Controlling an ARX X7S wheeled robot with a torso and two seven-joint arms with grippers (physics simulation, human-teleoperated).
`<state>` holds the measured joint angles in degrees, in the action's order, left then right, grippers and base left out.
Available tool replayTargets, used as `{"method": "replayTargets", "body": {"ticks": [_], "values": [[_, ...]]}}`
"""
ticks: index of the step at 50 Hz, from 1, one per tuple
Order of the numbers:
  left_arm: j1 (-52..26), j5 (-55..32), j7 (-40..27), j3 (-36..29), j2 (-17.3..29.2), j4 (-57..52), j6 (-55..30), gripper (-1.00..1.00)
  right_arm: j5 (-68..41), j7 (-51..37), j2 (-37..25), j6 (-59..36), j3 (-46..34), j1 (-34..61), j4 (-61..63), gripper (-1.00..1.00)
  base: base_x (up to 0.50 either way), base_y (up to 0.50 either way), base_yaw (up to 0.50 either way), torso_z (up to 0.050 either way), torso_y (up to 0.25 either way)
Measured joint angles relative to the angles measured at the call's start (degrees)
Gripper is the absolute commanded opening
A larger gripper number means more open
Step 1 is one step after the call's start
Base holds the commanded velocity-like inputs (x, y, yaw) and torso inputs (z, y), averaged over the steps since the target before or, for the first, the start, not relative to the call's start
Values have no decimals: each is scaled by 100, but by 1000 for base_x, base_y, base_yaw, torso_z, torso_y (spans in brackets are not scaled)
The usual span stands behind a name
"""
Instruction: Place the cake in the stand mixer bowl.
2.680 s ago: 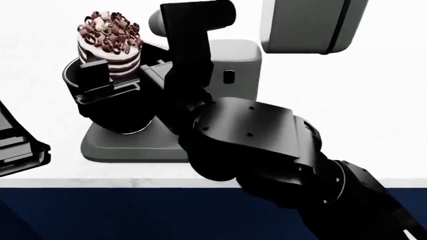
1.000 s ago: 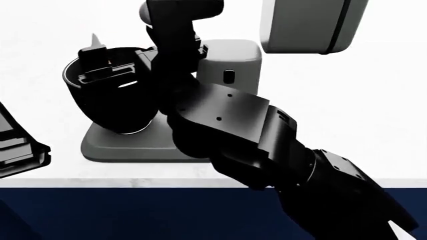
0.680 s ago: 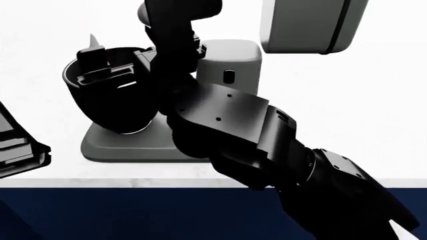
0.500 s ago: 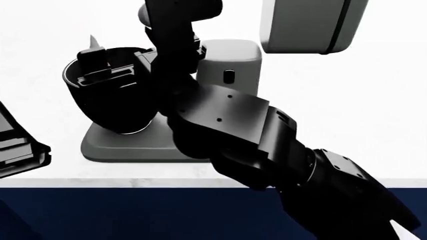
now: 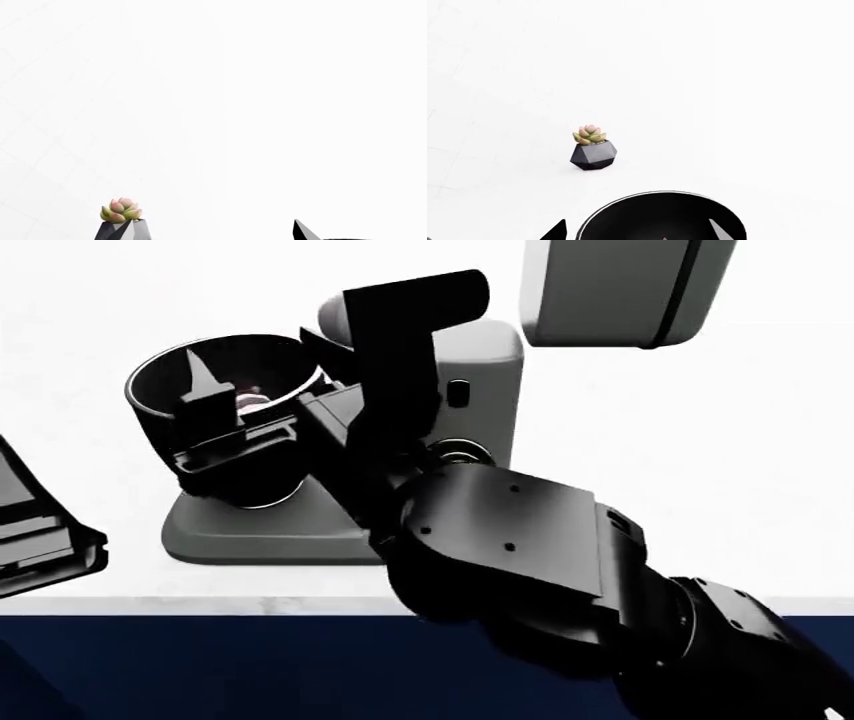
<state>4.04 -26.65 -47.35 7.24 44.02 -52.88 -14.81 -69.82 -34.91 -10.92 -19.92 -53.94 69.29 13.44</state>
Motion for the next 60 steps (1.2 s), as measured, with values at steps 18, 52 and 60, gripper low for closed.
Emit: {"method": "replayTargets", "body": {"ticks": [18,52,60], "values": [[-60,-69,-52,11,56,-75,-78,100,-482,-869,-1289,47,549,-153,1960,100,0,0,0,0,0],[-73,-35,-89,-69,79,-58,-59,100,63,-3161,-6631,6006,2619,-930,4494,100,0,0,0,0,0],[-91,-49,-100,-76,94,-69,-68,100,795,-3668,-7336,7003,2394,-1031,4584,100,0,0,0,0,0]]}}
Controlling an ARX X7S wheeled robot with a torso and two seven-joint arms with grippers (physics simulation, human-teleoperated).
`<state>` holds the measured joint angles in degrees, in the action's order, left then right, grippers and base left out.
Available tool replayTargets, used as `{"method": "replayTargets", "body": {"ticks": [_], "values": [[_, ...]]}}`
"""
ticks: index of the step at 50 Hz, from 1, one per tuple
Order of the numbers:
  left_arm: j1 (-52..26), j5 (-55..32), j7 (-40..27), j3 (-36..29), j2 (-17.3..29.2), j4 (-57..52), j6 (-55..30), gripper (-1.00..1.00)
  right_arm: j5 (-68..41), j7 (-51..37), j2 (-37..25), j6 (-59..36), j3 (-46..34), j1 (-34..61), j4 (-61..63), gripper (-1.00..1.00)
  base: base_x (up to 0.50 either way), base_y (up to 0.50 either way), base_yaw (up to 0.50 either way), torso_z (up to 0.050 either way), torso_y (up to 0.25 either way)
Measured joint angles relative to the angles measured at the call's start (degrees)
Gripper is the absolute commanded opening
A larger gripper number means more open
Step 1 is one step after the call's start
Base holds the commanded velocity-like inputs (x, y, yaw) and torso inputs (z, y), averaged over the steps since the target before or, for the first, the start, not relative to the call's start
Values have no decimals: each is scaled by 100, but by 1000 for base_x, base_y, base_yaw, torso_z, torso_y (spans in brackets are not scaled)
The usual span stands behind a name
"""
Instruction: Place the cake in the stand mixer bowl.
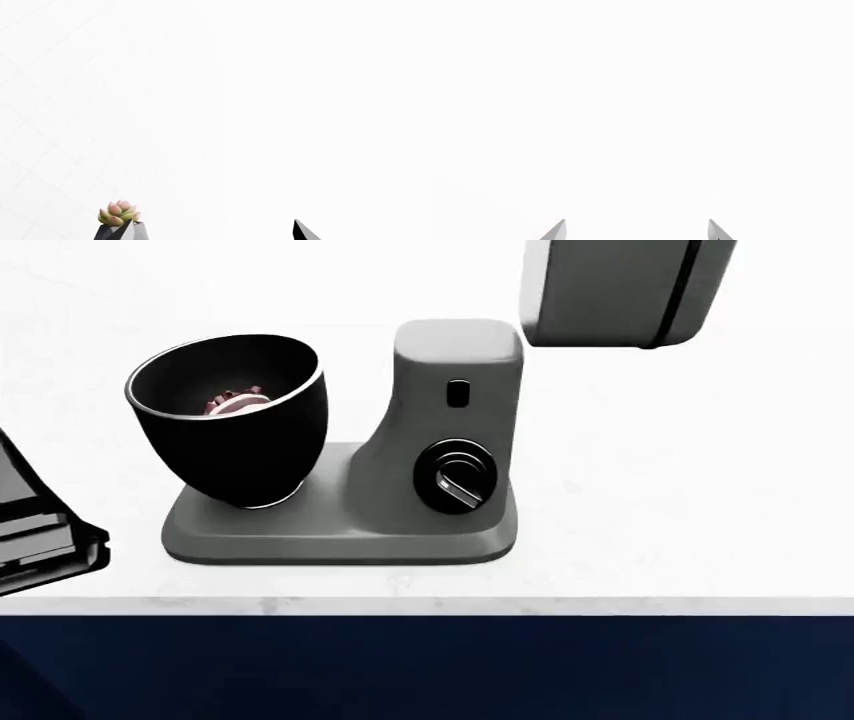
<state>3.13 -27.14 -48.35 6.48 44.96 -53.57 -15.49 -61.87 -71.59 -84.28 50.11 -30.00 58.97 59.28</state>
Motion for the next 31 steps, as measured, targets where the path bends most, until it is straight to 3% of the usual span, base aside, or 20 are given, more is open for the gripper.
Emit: {"method": "replayTargets", "body": {"ticks": [4,8,15,23,27,31], "values": [[30,3,-3,90,7,-45,74,100,264,-188,-189,290,-88,-59,24,100,0,0,0,0,0],[298,-98,-72,641,12,-227,499,100,480,-337,-316,479,-161,-113,40,100,0,0,0,0,0],[2010,-220,-549,2494,245,-435,2308,100,714,-477,-445,643,-239,-184,56,100,0,0,0,0,0],[3205,-983,-239,4596,-304,-550,3564,100,675,-483,-513,618,-209,-175,65,100,0,0,0,0,0],[3525,-1393,-12,5471,-597,-580,3835,100,-327,-312,-300,-31,403,142,70,100,0,0,0,0,0],[3739,-1766,182,6232,-811,-600,3956,100,-1913,-509,232,-1514,1883,184,58,100,0,0,0,0,0]]}}
